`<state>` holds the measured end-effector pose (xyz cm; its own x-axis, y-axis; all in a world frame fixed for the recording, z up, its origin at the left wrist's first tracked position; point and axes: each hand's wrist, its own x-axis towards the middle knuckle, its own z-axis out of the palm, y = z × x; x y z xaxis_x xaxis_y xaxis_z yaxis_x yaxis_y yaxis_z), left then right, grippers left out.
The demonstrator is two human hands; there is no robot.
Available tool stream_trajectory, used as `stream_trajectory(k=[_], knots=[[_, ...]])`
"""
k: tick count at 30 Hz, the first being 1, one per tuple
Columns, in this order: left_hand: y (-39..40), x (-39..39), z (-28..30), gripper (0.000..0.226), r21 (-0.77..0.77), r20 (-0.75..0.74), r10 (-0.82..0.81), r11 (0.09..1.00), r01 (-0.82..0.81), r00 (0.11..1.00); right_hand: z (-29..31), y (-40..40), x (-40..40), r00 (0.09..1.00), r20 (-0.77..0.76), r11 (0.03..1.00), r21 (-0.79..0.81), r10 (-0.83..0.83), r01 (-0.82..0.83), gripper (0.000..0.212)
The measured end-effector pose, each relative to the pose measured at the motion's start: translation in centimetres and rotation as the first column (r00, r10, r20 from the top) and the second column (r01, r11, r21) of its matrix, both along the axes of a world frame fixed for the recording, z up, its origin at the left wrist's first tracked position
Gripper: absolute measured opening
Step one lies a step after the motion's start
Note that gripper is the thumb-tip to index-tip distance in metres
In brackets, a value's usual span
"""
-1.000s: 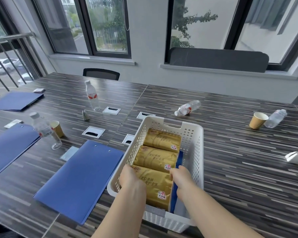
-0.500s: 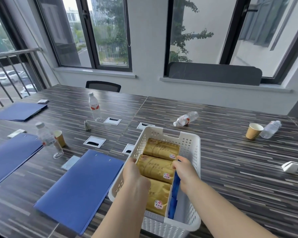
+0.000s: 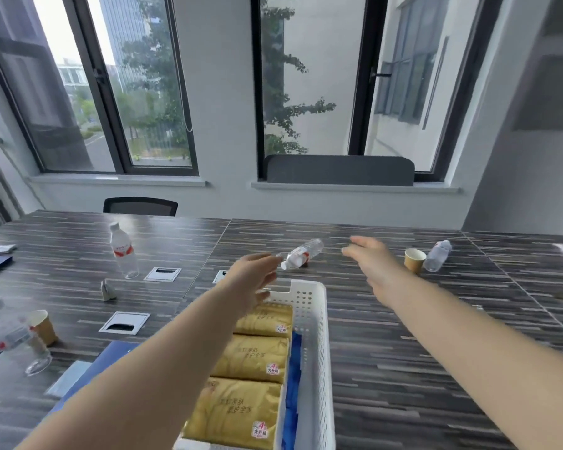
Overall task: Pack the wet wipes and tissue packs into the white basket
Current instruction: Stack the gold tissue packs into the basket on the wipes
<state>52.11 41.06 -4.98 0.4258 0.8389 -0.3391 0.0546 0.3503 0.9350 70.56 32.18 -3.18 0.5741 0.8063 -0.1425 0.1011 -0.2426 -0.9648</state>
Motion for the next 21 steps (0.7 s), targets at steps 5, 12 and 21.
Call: stream_trajectory(k=[5,12,21], knots=[[0.4,0.6,1.0,0.047,0.249,-0.24,-0.058,0.961,0.119,0.969,-0.1,-1.9,0.7,0.999,0.053,0.999,-0.037,0.012,-0.01,0.058],[1.7,-1.2,-5.8,0.055,0.353,-0.636,0.086,0.916,0.191,0.767,-6.5,-3.9,-2.5,0.983,-0.02,0.909,-0.38,0.18,-0.174,0.074],[3.1,-7.6,-11.9,0.057,0.287,-0.917,0.13,0.872,0.397,0.378,-12.6,-3.7,-4.2,0.907,-0.038,0.729,-0.581,0.419,-0.361,0.054]])
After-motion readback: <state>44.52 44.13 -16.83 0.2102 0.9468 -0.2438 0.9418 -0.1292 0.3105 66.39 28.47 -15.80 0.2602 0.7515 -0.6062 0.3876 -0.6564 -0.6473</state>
